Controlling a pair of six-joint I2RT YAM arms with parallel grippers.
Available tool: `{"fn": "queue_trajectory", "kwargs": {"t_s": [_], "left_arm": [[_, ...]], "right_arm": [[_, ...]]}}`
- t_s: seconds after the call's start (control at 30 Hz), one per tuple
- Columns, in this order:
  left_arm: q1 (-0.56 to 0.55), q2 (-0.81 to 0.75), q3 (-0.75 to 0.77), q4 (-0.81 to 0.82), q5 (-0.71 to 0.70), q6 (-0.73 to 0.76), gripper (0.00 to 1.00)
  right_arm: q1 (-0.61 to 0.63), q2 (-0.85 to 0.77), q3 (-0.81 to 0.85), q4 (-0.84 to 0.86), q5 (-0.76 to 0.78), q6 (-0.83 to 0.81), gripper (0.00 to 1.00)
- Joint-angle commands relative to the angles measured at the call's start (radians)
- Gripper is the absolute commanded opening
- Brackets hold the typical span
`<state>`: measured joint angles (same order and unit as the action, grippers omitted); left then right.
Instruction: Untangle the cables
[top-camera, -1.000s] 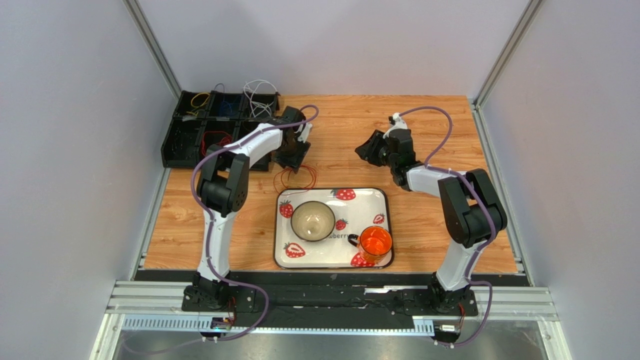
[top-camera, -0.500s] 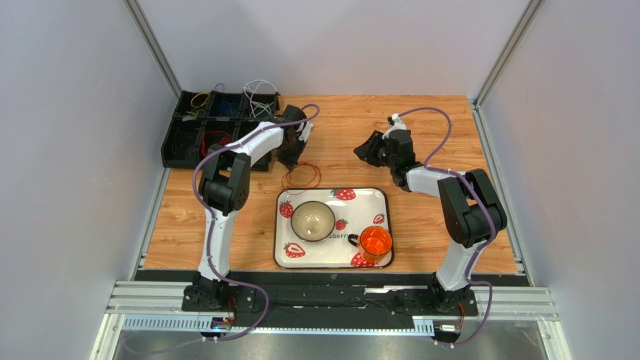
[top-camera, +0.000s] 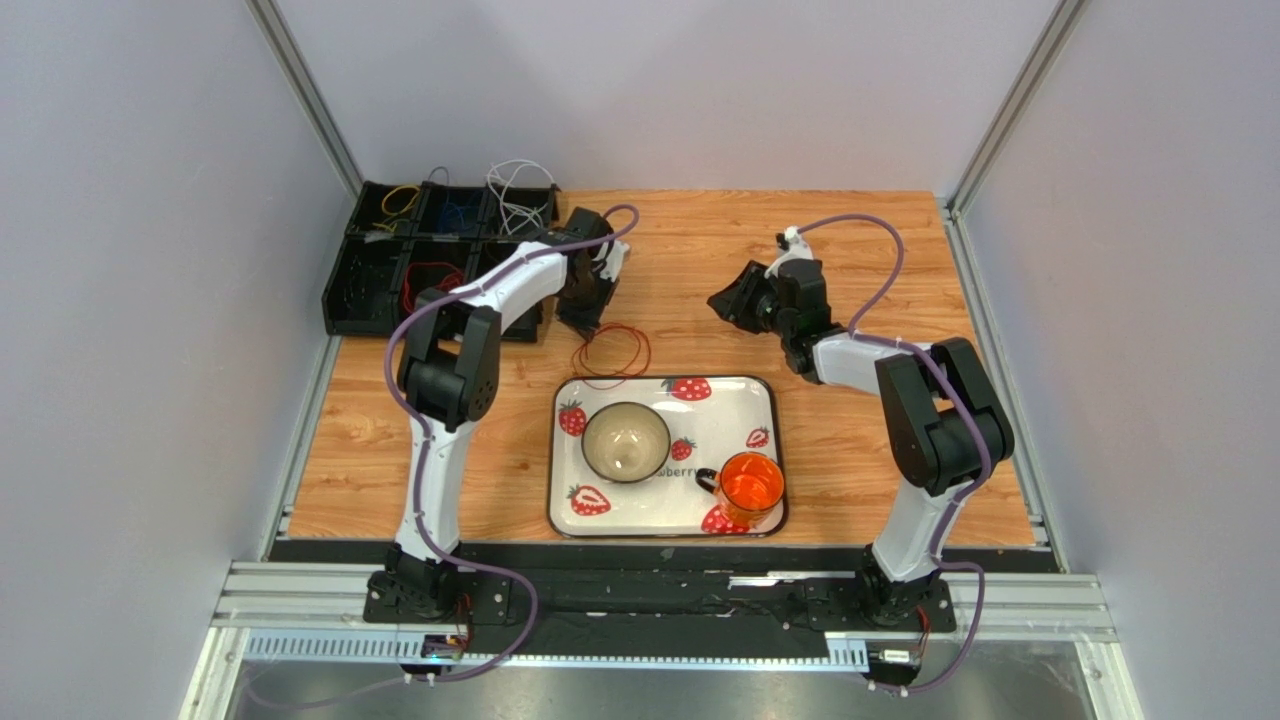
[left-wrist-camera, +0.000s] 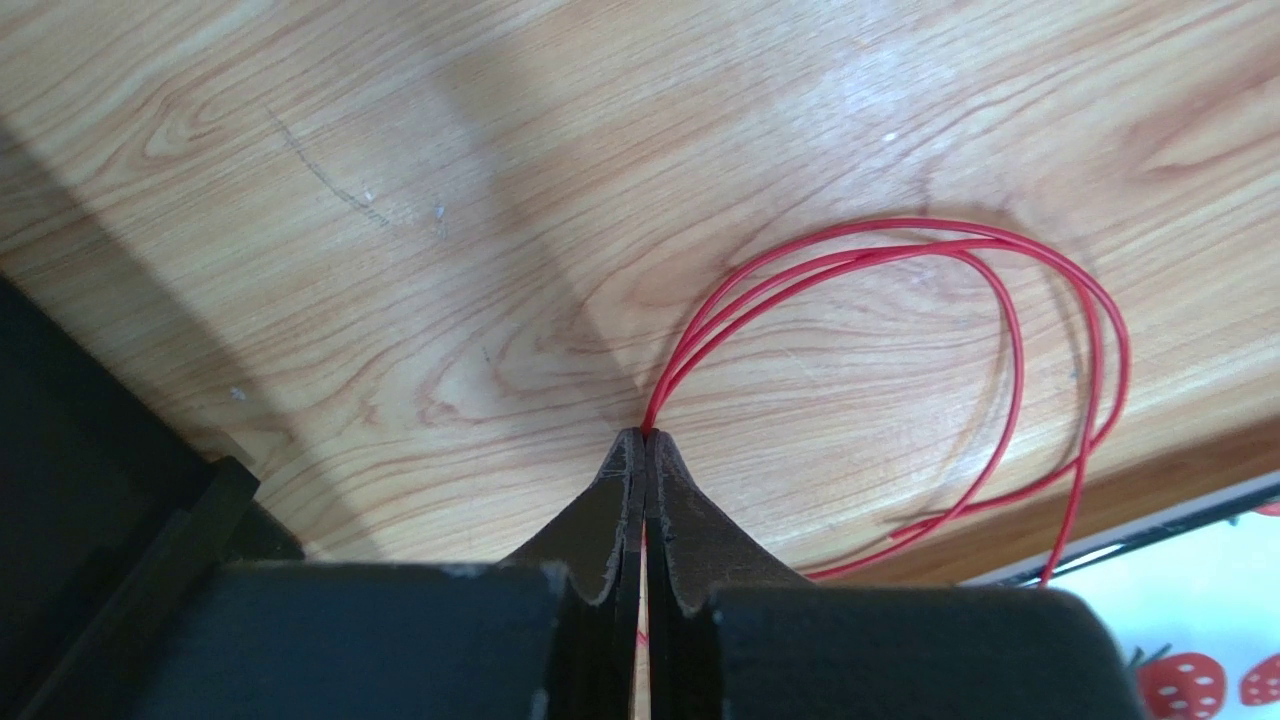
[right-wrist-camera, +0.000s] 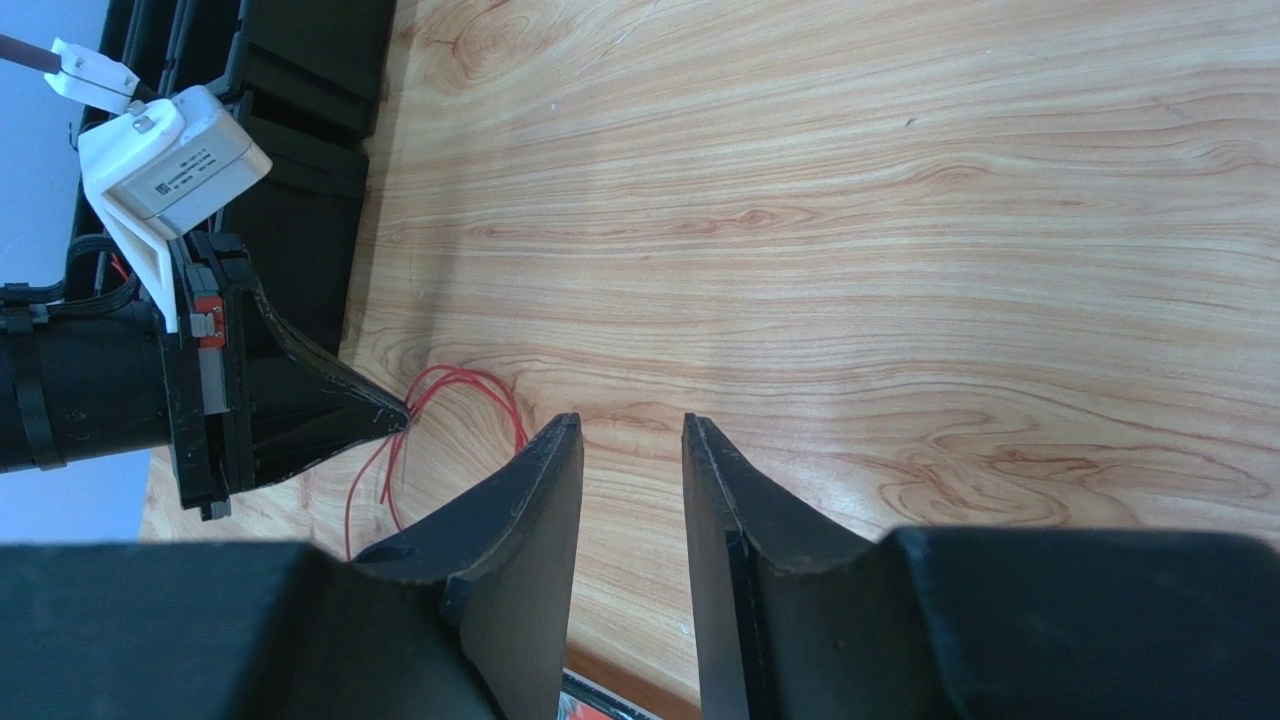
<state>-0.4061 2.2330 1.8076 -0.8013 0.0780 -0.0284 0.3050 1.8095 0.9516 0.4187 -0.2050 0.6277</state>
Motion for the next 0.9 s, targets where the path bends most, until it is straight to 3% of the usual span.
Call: {"fn": "queue_trajectory", "kwargs": {"t_s": [0.0, 0.63, 0.87], "left_arm": [[-0.005, -0.099, 0.045, -0.019, 0.051, -0.031, 0.0], [-0.005, -0.383, 0.147, -0.093, 0.124, -0.088, 0.0], [0.003, -0.457, 0.362, -0.177, 0.082, -0.088, 0.0]], "right_arm": [[-0.009, -0.01, -0.001, 0.057, -0.013, 0.012, 0.34], [-0.03, -0.019, -0.036, 0.098, -0.025, 0.04, 0.33], [-0.033, -0.021, -0.037, 0.103, -0.028, 0.047, 0.32]]}}
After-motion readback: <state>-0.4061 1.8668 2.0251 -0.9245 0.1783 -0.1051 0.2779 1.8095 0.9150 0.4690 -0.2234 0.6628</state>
